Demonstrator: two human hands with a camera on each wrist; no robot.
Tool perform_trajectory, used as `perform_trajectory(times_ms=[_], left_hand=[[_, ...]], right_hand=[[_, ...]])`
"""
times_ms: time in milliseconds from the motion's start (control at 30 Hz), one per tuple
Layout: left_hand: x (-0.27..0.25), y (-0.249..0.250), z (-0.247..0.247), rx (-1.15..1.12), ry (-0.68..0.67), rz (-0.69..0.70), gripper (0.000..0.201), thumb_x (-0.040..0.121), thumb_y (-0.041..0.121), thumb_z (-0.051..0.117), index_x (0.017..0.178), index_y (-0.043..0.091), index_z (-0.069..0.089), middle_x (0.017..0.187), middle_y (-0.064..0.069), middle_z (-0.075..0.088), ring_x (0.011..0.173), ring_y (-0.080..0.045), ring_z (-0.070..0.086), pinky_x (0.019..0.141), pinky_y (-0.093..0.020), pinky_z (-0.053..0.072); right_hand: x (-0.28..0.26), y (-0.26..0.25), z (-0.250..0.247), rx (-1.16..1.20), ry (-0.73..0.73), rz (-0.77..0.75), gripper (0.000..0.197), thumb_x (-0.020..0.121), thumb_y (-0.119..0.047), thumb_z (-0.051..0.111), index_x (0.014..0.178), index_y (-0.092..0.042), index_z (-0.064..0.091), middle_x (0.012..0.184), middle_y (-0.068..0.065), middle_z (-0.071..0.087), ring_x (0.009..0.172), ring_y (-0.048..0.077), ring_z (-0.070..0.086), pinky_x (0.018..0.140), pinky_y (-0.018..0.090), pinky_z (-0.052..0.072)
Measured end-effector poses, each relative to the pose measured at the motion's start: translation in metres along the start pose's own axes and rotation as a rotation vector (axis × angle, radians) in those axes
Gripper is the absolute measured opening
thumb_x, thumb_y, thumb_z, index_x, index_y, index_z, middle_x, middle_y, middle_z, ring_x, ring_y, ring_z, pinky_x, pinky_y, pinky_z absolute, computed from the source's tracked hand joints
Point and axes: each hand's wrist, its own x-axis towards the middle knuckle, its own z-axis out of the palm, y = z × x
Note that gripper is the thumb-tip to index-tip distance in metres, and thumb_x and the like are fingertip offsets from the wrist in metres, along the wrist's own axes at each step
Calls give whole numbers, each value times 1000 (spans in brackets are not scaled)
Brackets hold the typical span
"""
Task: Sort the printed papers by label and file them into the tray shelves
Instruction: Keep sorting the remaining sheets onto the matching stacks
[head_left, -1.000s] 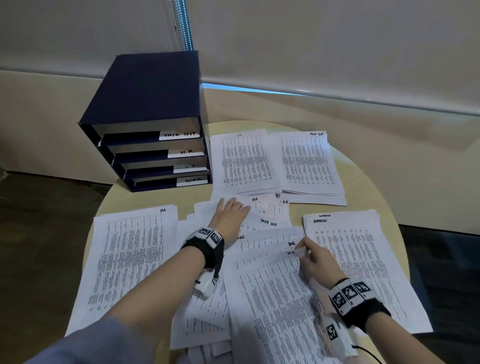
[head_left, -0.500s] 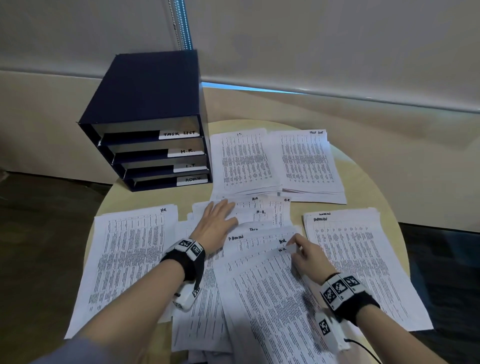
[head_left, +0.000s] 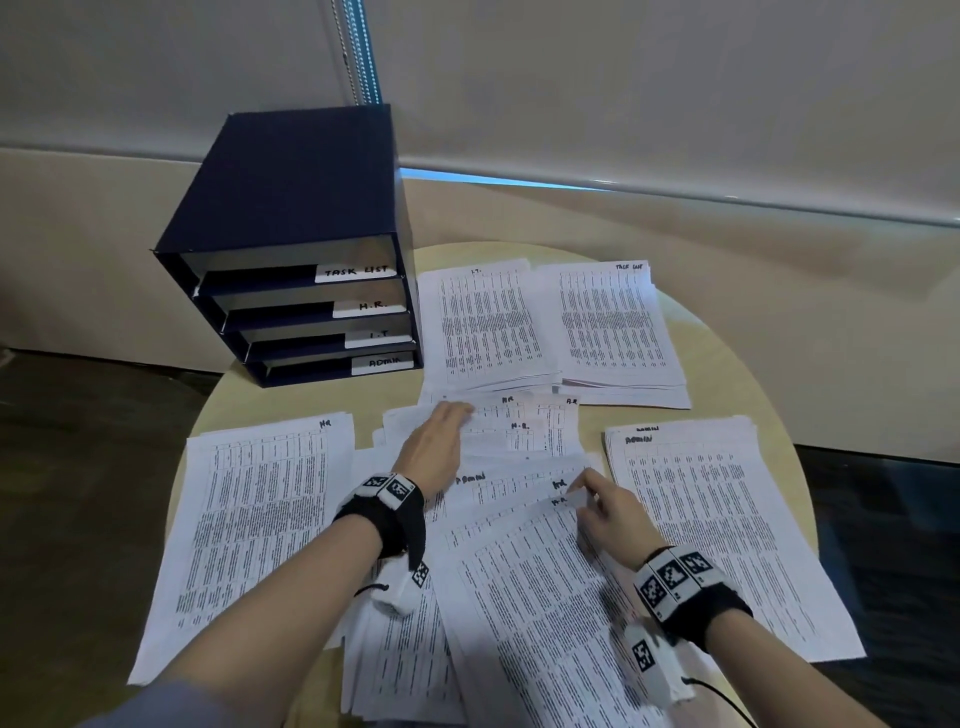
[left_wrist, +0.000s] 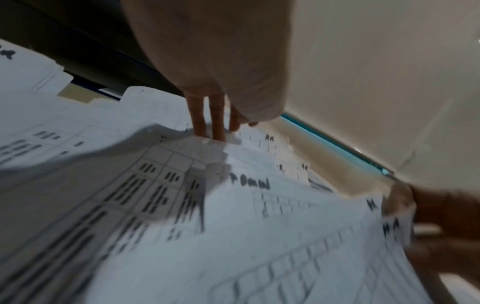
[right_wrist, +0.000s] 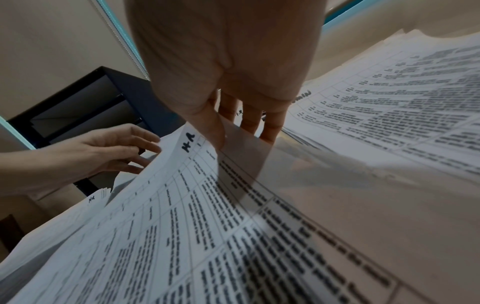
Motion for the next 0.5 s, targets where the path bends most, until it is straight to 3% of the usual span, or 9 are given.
perform_trajectory(times_ms=[100, 200, 300, 500], left_hand=[[9, -1, -8, 23, 119, -255, 54, 95, 8, 44, 144, 19, 24, 135, -9, 28, 80, -27, 56, 74, -40, 50], [9, -7, -14, 38, 141, -377, 58, 90, 8, 54, 142, 14, 28, 132, -12, 28, 78, -29, 56, 68, -36, 45], [0, -15, -13, 69, 149, -322, 46, 89, 11, 59, 132, 13, 40, 128, -10, 34, 78, -31, 60, 78, -43, 52], [-17, -16, -12, 168, 199, -106, 13, 88, 13, 63, 99, 12, 57, 107, -4, 51, 62, -27, 57, 59, -35, 51]], right_hand=[[0, 0, 0, 11, -6, 12, 19, 88, 3, 49, 96, -13, 53, 56, -8, 45, 43, 1, 39, 43, 13, 33], [1, 0, 0, 13, -6, 14, 19, 87, 3, 48, 96, -13, 53, 55, -8, 44, 42, 1, 38, 42, 13, 32], [2, 0, 1, 6, -8, 14, 19, 87, 3, 49, 95, -14, 53, 56, -7, 44, 46, 6, 37, 43, 14, 31], [1, -2, 3, 62, 3, 17, 16, 89, 3, 48, 94, -11, 54, 56, -8, 45, 41, -1, 35, 41, 11, 31]])
